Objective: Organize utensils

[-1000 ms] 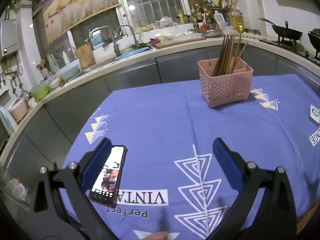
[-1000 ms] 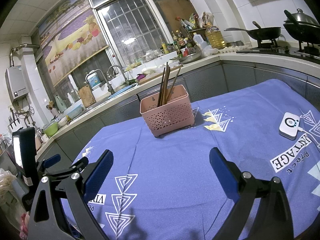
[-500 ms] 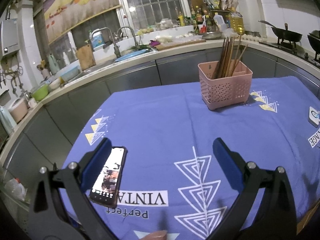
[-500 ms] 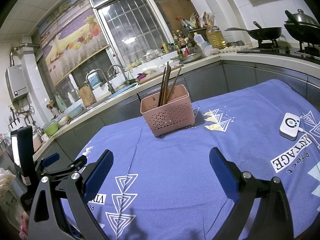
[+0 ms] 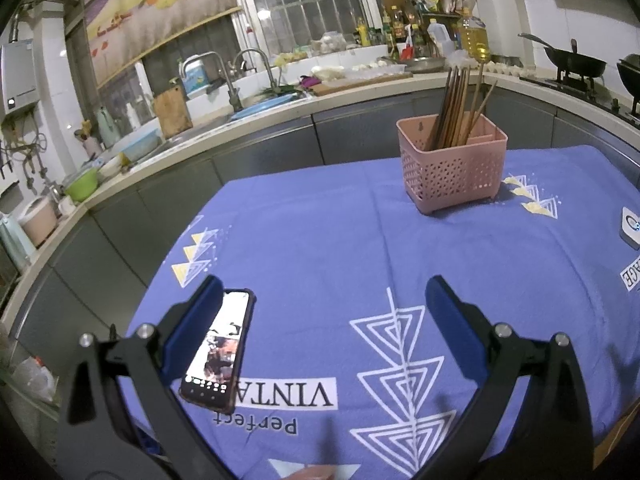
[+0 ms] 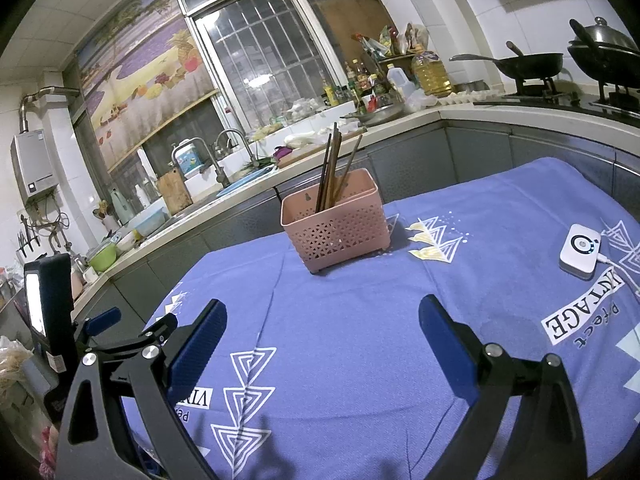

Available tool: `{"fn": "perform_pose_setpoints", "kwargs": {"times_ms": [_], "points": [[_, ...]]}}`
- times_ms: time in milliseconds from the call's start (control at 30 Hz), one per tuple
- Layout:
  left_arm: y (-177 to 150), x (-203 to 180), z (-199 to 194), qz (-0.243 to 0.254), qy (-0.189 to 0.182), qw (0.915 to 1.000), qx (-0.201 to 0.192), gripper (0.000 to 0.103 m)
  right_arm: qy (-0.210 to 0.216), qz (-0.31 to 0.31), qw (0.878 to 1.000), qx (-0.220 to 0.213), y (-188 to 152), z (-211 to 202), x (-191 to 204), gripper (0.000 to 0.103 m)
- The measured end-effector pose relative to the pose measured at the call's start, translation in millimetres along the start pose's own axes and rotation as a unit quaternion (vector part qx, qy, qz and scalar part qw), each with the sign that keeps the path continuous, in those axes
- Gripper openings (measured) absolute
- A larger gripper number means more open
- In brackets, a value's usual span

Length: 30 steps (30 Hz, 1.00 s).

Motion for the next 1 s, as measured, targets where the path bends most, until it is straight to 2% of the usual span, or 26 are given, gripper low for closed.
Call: {"fn": "perform_pose_setpoints", "kwargs": {"times_ms": [233,533,833,1000], "points": [[-1,-1,2,0.001,0.000,1.0000,0.001,0.097,0.000,0.000,1.000,0.001,2,1,-3,0.095],[-7,-7,4,0.005,-0.021,0.9997,0.010,0.097,0.000,0.000,1.000,0.001,0,0,0,0.095],[-6,-7,4,0.006,-0.021,0.9997,0.011,0.097,-0.001,0.002,1.000,0.000,-11,-2,7,0.095],[-4,-8,2,0.011,-0.021,0.9996,0.012,0.097,-0.001,0.003,1.000,0.001,-6,0,1,0.095]]}}
Point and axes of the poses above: each gripper's, at about its wrist camera, not at the fingertips, and z roughly the way its jaws point, x to its left, y to its top, the point moved 3 cm from there along z, roughly the way its jaws point, and after that the axes turned 5 degrees about -x, right-handed, at the moved point
